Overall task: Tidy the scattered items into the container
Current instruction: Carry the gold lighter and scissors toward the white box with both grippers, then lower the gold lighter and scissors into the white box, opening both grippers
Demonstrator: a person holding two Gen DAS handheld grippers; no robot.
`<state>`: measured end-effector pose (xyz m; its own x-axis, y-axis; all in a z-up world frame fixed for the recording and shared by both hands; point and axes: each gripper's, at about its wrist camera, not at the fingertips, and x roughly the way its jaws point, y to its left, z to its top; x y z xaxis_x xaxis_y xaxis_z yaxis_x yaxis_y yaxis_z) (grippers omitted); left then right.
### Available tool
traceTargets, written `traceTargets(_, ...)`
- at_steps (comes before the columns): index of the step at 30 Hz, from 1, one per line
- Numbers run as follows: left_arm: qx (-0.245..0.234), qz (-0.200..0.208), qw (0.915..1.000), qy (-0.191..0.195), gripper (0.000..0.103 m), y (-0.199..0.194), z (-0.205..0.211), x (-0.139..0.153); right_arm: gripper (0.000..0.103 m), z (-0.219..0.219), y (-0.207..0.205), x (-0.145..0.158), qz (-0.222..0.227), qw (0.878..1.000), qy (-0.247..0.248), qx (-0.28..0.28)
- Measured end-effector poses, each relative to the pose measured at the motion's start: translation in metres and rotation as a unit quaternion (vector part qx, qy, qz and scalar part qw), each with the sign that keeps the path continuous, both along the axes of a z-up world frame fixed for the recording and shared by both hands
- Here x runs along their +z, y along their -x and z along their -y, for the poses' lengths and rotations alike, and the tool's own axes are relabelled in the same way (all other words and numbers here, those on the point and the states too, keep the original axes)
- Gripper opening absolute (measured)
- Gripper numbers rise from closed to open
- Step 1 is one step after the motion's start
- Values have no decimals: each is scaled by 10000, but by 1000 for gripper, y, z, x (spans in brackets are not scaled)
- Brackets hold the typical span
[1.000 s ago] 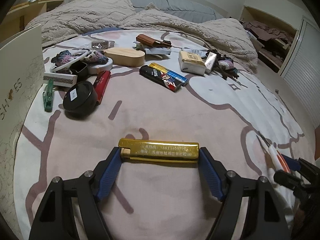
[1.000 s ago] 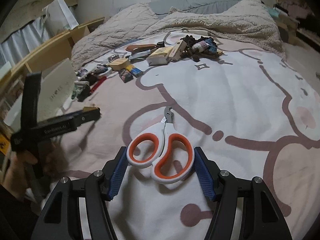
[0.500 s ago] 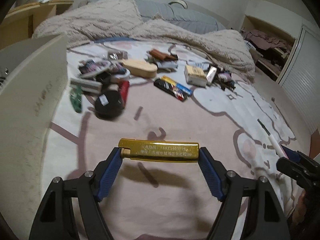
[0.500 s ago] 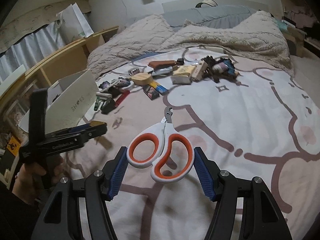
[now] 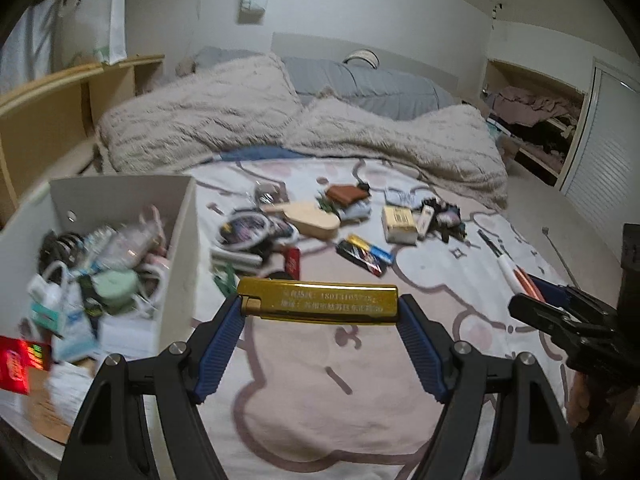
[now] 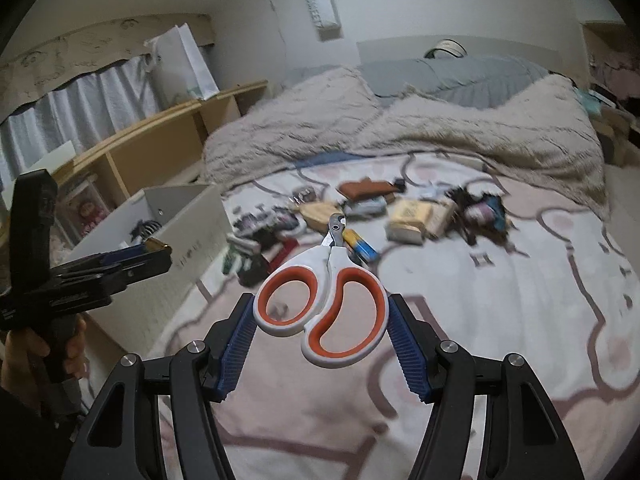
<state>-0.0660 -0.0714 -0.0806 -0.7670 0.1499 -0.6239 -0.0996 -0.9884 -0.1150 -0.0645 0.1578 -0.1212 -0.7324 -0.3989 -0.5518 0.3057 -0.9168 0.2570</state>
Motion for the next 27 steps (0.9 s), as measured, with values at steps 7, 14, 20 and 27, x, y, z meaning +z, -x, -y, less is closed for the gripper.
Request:
traceTargets(7,405,-89,9991,105,77,-5,43,26,66,32,19,27,-206,9991,27,377)
traceTargets(14,871,-262,9954,317,77,-16,90,53,66,70,32,51,-489,9960,3,746)
traceTargets(20,1161,-282,9919,434,77,-28,121,67,66,107,37,63,-528,9923,-17,1116)
traceTargets(27,1430,-165,9883,502,77,-37,148,72,66,152,43,69,-389,9862,88,1608)
